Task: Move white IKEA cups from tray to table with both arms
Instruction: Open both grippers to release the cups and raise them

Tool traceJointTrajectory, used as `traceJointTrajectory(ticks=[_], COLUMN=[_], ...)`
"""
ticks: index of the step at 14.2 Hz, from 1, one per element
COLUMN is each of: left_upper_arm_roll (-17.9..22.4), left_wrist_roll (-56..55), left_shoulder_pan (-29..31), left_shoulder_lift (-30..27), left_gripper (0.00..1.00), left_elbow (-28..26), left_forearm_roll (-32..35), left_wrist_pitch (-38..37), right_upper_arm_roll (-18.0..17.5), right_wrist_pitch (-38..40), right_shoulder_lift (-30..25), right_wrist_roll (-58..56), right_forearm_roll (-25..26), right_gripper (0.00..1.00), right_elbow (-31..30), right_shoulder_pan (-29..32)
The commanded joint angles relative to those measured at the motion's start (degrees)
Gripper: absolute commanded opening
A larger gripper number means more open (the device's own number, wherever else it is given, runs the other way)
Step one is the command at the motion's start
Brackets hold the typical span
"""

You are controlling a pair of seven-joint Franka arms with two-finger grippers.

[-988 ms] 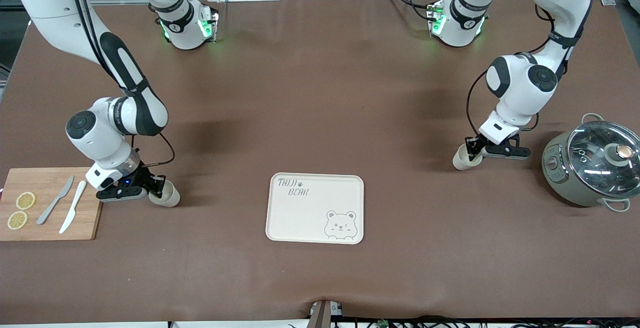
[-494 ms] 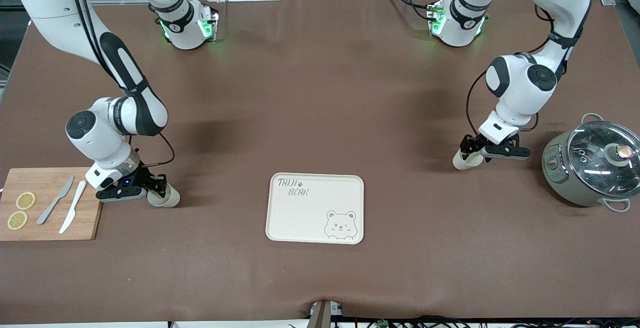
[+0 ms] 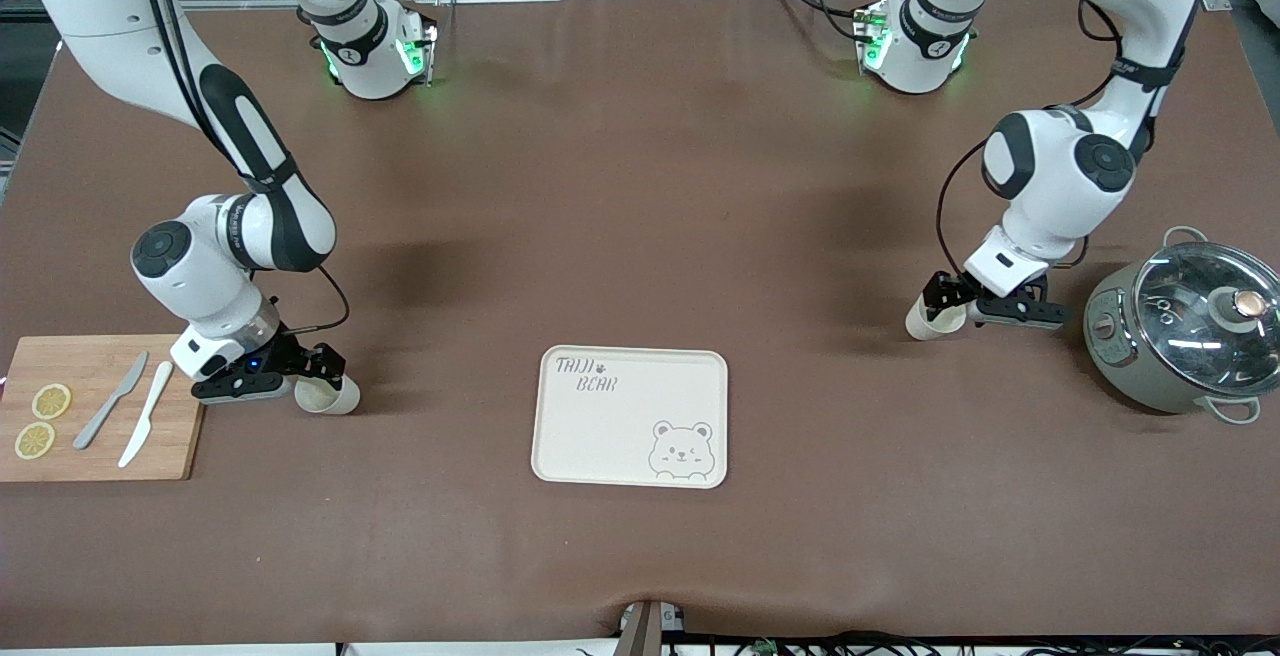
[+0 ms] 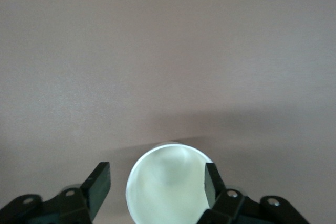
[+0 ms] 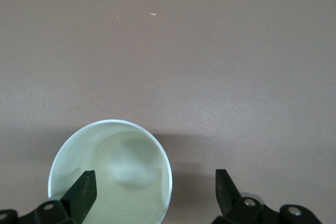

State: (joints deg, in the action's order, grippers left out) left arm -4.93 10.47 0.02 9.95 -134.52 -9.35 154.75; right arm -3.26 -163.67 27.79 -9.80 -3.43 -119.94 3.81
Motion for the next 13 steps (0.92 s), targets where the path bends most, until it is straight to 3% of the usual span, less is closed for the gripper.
traceJointTrajectory(ticks=[1, 2, 6, 10, 13], left_upper_arm_roll=[0.00, 0.09, 0.27, 0.01, -0.26], left_wrist_roll=[1.04, 0.87, -1.14, -9.92, -14.15], left_shoulder_pan=[0.41, 0.42, 0.42, -0.20, -1.34], left_shoulder_lift=[-3.79, -4.14, -4.15, -2.66, -2.74], left_gripper=[0.92, 1.00, 1.00, 1.00, 1.00], left_elbow=[3.99, 4.96, 10.83, 23.04, 29.38], left_forearm_roll=[-0.58, -0.49, -0.49, 6.09, 6.37], left_wrist_pitch=[-9.79, -10.86, -15.94, -29.21, -36.16], right_upper_arm_roll=[-0.52, -0.52, -0.43, -0.35, -0.26], right_wrist_pitch=[-0.69, -0.60, 1.15, 10.10, 19.32], right_shoulder_lift=[-0.10, -0.19, -1.24, -5.28, -7.48], right_wrist_roll=[-2.68, -2.68, -2.76, -2.76, -2.68], right_forearm_roll=[-1.75, -1.75, -1.75, -1.75, -1.75], right_gripper=[1.00, 1.00, 1.00, 1.00, 1.00], right_elbow=[-0.20, -0.20, -0.29, 0.85, 4.44], right_shoulder_pan=[0.76, 0.76, 0.93, 1.45, 1.81])
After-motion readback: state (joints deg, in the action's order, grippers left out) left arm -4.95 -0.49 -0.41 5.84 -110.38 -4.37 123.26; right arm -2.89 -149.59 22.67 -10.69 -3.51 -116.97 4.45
